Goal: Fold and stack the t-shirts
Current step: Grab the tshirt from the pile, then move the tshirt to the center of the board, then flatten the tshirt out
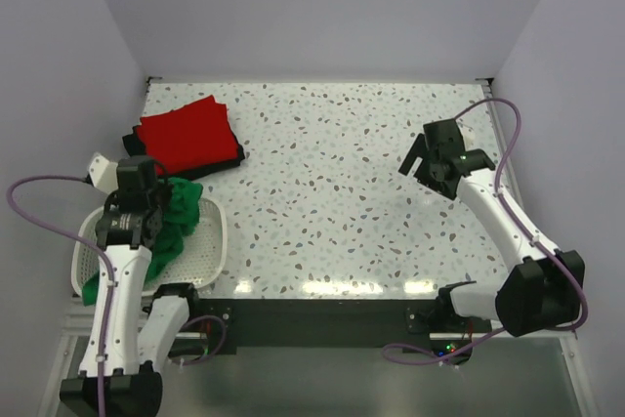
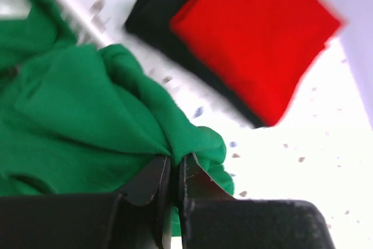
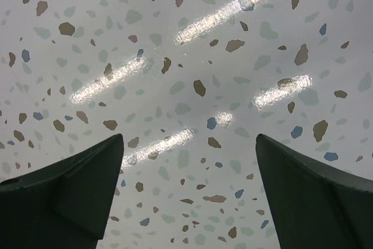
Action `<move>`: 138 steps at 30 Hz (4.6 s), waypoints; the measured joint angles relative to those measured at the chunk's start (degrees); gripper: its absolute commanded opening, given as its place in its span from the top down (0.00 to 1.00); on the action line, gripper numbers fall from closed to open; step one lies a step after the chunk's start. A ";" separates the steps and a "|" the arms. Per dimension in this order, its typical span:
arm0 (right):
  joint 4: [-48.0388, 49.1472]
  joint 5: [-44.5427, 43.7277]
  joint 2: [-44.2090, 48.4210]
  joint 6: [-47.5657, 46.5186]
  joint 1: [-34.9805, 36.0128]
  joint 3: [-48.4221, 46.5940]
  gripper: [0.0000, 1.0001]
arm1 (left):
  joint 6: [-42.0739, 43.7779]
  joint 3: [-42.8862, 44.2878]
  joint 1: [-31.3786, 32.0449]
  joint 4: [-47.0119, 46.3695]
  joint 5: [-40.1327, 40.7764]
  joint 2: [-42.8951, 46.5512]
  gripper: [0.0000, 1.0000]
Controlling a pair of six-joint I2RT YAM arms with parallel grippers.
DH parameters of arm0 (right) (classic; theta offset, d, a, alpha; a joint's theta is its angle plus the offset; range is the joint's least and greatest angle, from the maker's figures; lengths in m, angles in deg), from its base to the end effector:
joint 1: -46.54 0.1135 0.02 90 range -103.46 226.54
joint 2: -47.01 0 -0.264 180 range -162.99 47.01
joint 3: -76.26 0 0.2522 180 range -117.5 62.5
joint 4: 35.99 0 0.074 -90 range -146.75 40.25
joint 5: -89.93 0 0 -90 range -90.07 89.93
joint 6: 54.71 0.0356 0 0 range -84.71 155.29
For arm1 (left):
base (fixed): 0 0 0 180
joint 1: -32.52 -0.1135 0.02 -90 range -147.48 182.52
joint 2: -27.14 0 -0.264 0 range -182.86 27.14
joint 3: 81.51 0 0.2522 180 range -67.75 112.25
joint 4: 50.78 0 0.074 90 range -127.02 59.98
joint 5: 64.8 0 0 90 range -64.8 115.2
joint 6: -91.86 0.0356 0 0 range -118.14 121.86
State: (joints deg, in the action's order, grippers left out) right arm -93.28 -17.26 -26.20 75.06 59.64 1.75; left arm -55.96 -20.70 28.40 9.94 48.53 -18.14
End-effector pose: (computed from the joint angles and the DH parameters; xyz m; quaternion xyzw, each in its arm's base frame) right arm 0.2520 0.0478 0.2824 0.2606 0.9100 0.0008 0.3226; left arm 0.1510 0.0250 0.2929 -0.5320 0.7367 -0.0018 0.4175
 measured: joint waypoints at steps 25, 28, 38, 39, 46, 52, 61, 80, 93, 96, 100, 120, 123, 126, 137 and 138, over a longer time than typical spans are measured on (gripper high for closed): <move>0.63 -0.55 1.79 -0.57 -0.02 -1.29 0.01 | 16.46 48.11 20.41 -27.23 -39.30 -27.39 1.00; 0.35 -1.40 2.84 -0.55 -0.07 -1.29 0.01 | 15.52 51.82 23.74 -32.30 -44.11 -29.77 1.00; -1.27 -4.13 7.34 0.20 -0.17 -1.29 0.01 | 5.14 29.07 25.11 -61.44 -70.64 -29.51 0.36; -1.53 -4.22 7.41 0.28 -0.20 -1.27 0.01 | 8.00 25.40 24.20 -58.34 -71.36 -29.53 0.33; -2.64 -4.26 7.78 0.33 -0.39 1.01 0.01 | 25.86 17.11 15.21 -22.27 -43.10 -33.90 0.20; -2.54 -3.78 6.93 0.28 -0.37 1.92 0.01 | 28.41 16.31 15.50 -16.74 -37.88 -34.86 0.19; 1.01 0.74 -2.60 -0.26 -4.79 1.92 0.01 | 27.93 14.53 24.28 -18.60 -39.45 -44.02 0.22; 9.97 14.36 -25.05 -6.19 -11.78 -3.85 0.25 | 26.77 14.91 26.45 -17.64 -38.60 -56.48 0.44; 6.38 18.75 -29.09 -10.97 -11.93 -4.04 0.91 | 26.18 31.45 25.29 -18.99 -41.35 -70.53 1.00; 5.03 20.13 -28.20 -11.41 -11.93 -3.21 0.91 | 26.99 39.39 23.96 -18.64 -40.59 -74.88 1.00; 2.71 22.80 -25.29 -11.61 -11.93 -0.81 0.89 | 27.21 53.05 22.27 -17.81 -39.39 -81.66 1.00; -7.28 25.70 -20.09 -12.11 -12.00 -4.02 0.43 | 29.16 39.60 30.75 -23.65 -31.78 -64.54 0.38; -7.21 25.73 -20.09 -11.50 -12.35 -4.00 0.43 | 28.94 32.83 36.89 -24.72 -33.86 -59.74 0.41; -7.17 25.70 -20.09 -11.17 -12.50 -3.98 0.43 | 28.72 29.09 41.40 -25.00 -36.04 -58.97 0.45; -7.08 25.73 -16.22 -10.86 -12.74 -1.31 0.43 | 26.75 29.11 50.40 -24.52 -35.89 -64.48 0.53; -7.04 25.73 -15.89 -10.86 -12.81 -1.07 0.43 | 26.73 29.81 51.34 -24.26 -35.63 -65.59 0.53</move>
State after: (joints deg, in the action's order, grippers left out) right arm -100.32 8.46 -42.09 64.19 46.84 0.68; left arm -29.23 9.11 79.74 -14.32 12.91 -83.73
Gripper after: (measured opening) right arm 0.569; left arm 0.472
